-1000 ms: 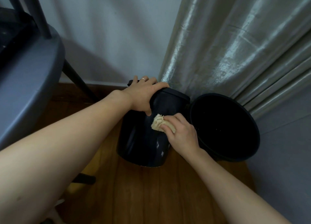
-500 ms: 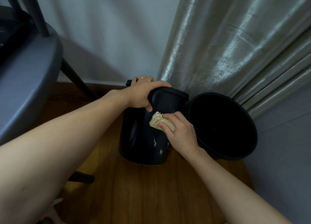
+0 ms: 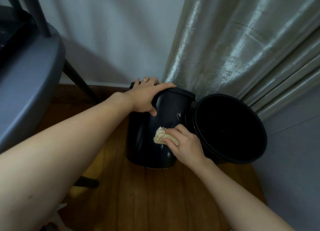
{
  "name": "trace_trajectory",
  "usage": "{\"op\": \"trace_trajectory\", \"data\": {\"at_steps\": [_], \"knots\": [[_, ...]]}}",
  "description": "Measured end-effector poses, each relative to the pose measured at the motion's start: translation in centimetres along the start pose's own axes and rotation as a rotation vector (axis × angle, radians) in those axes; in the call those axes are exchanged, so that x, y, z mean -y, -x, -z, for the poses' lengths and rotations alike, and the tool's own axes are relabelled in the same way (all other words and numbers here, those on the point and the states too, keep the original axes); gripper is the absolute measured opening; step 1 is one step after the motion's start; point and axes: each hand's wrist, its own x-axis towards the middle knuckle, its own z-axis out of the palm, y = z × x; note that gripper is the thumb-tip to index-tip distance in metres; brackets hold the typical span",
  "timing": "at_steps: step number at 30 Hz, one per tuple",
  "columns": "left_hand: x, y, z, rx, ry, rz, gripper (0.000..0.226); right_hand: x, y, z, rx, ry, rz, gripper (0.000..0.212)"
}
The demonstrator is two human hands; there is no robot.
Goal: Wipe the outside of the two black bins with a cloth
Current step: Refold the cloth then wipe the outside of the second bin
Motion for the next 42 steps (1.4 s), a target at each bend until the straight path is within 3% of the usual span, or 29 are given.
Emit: {"op": "trace_trajectory", "data": {"at_steps": [3,8,16,23,29,36,42], "knots": [[0.1,0.2,-0.1,0.000,-0.006,0.007,0.111,0.2,-0.7,0.4,-0.004,0.111,0.094,0.025],[0.0,0.4,0.1,0.002,-0.009,0.005,0.110,0.9,-2.3,0.9,-0.118,0.163,-0.058,0.025],[0.0,0.3,0.0,0.004,-0.010,0.001,0.109,-0.4,3.8,-0.9,0.111,0.127,0.206,0.019],[0.3,0.2,-0.1,0.005,-0.011,-0.004,0.111,0.7,2.5,-0.9,-0.013,0.090,-0.007,0.025],[0.2,0.2,0.0,0.006,-0.006,-0.005,0.110,0.2,5.2,-1.3,0.172,0.138,0.202,0.018],[0.4,0.1,-0.2,-0.007,-0.022,-0.017,0.110,1.2,1.4,-0.6,-0.041,0.104,-0.025,0.024],[0.4,0.3,0.0,0.000,-0.004,-0.014,0.108,0.8,5.5,-2.0,0.211,0.069,0.175,0.021]]}}
